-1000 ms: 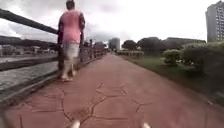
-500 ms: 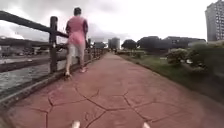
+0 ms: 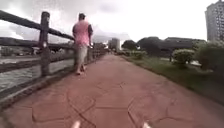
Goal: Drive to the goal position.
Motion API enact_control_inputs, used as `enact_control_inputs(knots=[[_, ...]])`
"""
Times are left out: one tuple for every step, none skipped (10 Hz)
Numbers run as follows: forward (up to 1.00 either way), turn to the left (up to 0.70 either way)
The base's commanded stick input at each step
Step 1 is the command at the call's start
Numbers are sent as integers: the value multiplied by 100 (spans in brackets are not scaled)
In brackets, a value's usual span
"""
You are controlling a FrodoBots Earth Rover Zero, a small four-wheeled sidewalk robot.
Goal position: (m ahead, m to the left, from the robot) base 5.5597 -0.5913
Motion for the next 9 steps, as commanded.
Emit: enact_control_inputs(knots=[[70, 0], [70, 0], [70, 0], [70, 0], [70, 0], [70, 0], [70, 0], [70, 0], [70, 0]])
